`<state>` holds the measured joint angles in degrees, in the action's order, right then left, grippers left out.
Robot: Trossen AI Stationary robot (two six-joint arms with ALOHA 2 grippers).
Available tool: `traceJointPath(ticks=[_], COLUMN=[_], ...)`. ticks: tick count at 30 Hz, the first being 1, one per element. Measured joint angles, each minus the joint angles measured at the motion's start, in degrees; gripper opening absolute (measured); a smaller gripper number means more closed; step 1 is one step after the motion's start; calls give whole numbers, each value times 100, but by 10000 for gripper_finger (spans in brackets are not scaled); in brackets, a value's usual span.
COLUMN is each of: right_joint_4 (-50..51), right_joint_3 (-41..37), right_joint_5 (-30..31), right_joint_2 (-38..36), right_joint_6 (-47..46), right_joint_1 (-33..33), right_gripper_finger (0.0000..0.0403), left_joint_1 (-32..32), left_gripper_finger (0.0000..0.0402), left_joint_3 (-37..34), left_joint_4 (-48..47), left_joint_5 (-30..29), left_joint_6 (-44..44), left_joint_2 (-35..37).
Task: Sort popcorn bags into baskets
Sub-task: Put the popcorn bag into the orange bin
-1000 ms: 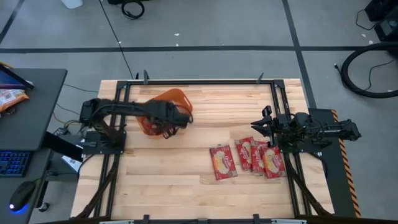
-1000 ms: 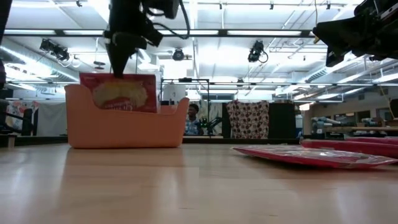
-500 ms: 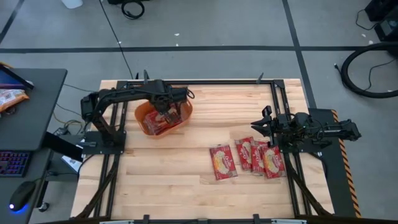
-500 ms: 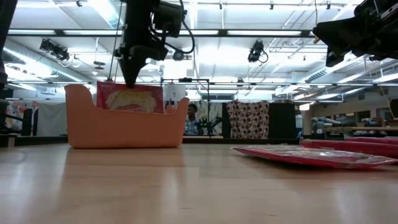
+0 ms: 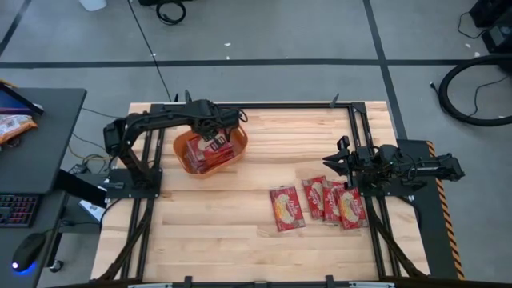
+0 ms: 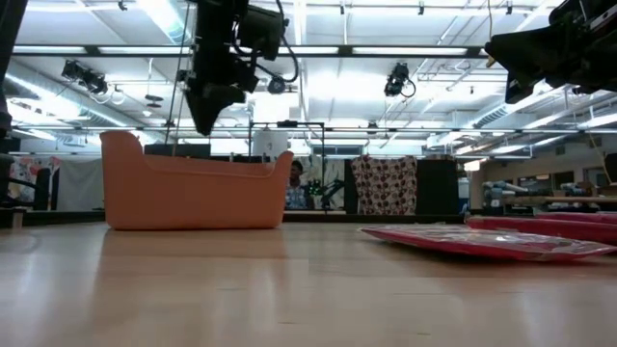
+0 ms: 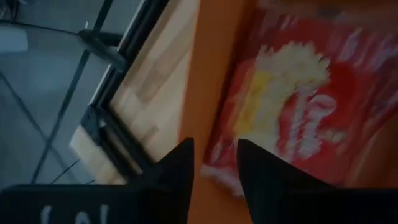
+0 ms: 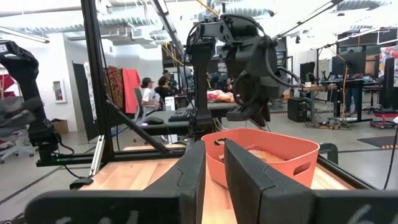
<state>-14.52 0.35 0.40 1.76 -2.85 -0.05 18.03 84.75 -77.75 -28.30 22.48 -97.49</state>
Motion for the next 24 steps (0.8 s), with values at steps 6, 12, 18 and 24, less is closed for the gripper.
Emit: traceJointPath(ticks=[6, 12, 18, 24], right_joint_4=[0, 0, 0, 2], right_joint_3=[-1, 1, 0, 0], right_joint_5=[0, 0, 0, 0], right_joint_2=[0, 0, 0, 0], right_joint_6=[0, 0, 0, 0], right_joint_1=[1, 1, 2, -1], right_gripper_finger=[66, 66, 66, 66], left_joint_1=[-810, -1740, -2470, -2787], left_gripper_finger=[132, 132, 133, 133], left_joint_3=[0, 0, 0, 0], left_joint_4=[1373, 3212, 4657, 4964], left_joint_5=[371, 395, 572, 556], left_joint_6=[-573, -1218, -1912, -1596], left_joint_2=[0, 0, 0, -21])
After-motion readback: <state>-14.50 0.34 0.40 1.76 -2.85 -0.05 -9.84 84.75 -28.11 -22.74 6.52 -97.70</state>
